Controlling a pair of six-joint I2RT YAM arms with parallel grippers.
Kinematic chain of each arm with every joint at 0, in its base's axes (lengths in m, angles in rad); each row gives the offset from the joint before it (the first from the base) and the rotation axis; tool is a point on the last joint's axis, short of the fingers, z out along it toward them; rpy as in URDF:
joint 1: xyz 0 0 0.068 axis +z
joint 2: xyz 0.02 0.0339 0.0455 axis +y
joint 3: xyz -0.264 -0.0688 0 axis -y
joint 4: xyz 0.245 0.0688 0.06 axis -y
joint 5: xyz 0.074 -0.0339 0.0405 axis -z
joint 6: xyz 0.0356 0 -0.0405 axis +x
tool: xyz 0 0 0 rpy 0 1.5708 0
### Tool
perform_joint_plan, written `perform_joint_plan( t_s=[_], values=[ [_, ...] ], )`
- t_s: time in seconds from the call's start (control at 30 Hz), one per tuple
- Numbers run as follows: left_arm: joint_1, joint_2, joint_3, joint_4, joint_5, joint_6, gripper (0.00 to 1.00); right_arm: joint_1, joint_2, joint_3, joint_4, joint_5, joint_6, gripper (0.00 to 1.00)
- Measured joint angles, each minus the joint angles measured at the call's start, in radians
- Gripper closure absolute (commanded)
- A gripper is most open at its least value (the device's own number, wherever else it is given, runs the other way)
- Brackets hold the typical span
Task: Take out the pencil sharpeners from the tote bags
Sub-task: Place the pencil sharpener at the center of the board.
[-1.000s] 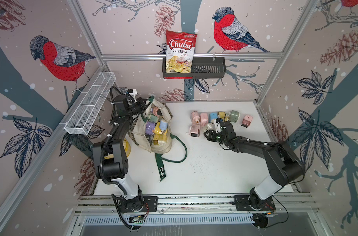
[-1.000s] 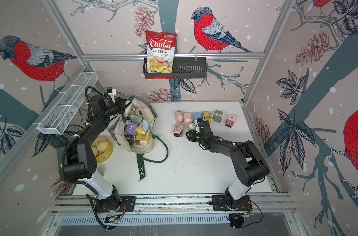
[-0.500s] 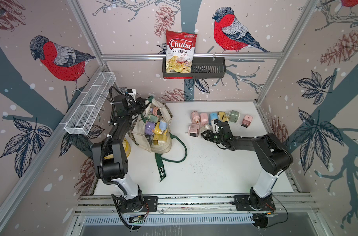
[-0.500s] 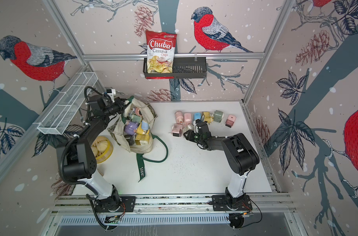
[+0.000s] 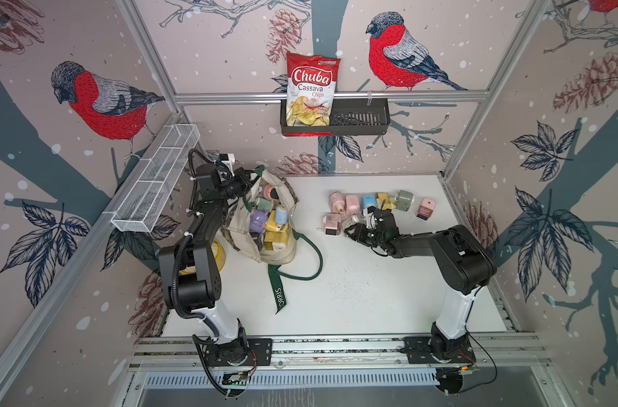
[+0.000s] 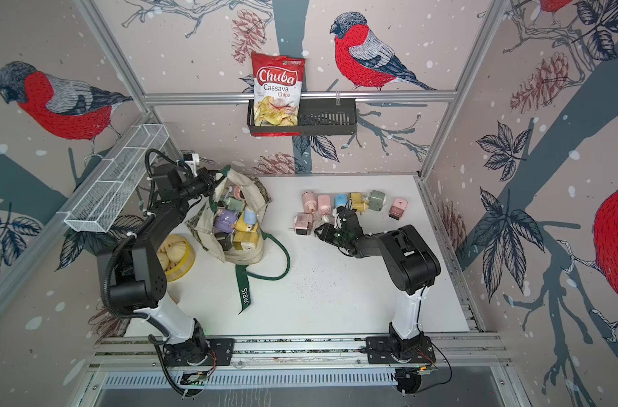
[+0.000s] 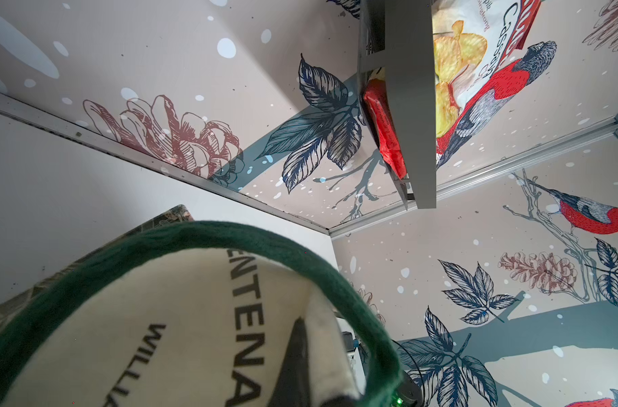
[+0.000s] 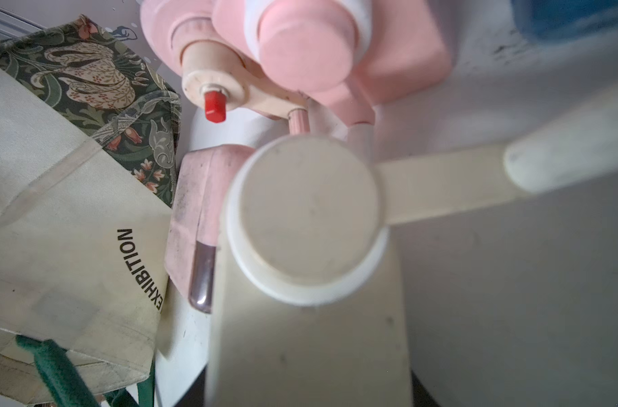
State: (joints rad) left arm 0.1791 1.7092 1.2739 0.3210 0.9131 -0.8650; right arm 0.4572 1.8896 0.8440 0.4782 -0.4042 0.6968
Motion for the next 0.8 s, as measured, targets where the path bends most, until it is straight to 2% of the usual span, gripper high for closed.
perform_joint_plan(
  t_s=[0.47, 0.5, 0.53, 0.57, 0.8],
  values=[
    [0.0, 0.0, 0.0, 0.0, 0.0, -0.001, 1.0, 0.0, 0.002, 0.007, 0.007, -0.01, 0.009, 0.3],
    [0.0, 0.0, 0.0, 0.0, 0.0, -0.002, 1.0, 0.0, 0.002, 0.007, 0.006, -0.01, 0.01, 0.26],
    [0.0, 0.0, 0.0, 0.0, 0.0, -0.002, 1.0, 0.0, 0.001, 0.007, 0.006, -0.01, 0.009, 0.16],
    [0.0, 0.0, 0.0, 0.0, 0.0, -0.002, 1.0, 0.0, 0.0, 0.007, 0.007, -0.013, 0.009, 0.0],
    [0.001, 0.0, 0.0, 0.0, 0.002, -0.002, 1.0, 0.005, -0.036, -0.004, -0.012, -0.013, -0.014, 0.0]
  ],
)
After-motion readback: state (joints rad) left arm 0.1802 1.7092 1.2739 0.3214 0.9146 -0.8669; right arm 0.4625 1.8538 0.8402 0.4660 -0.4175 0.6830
